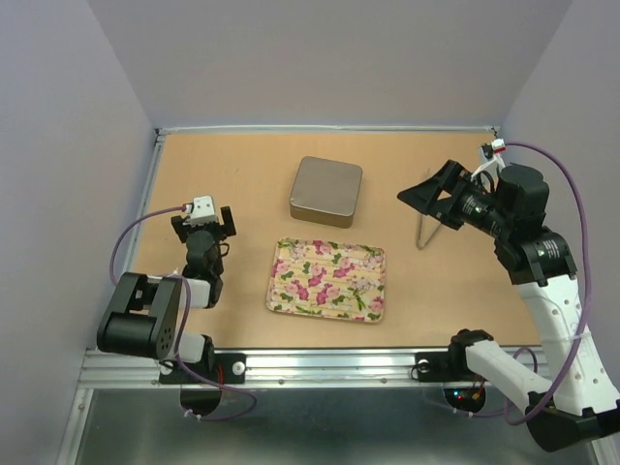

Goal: Pack the cookies

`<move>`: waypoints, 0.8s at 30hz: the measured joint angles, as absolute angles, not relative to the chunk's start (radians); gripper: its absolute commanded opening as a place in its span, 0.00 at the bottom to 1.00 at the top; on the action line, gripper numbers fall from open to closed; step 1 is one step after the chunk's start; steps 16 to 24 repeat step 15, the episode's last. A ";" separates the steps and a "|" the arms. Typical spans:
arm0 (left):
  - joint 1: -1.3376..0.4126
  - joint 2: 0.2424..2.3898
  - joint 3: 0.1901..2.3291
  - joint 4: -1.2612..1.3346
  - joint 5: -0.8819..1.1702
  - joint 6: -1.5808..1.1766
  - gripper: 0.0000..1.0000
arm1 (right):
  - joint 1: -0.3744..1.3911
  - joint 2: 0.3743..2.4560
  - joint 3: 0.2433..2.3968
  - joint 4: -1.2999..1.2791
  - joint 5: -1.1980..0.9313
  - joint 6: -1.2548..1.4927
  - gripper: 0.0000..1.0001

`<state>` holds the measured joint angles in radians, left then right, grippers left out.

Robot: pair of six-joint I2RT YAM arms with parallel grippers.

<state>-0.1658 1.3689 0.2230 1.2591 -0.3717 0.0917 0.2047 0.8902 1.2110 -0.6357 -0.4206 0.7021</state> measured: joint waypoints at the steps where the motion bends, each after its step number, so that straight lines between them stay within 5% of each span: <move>1: -0.156 1.396 0.230 1.259 -0.356 0.091 0.99 | 0.205 0.893 1.211 -0.640 -0.418 0.701 1.00; 24: -0.083 1.461 0.240 1.289 -0.247 0.070 0.99 | 0.205 0.899 1.211 -0.653 -0.385 0.696 1.00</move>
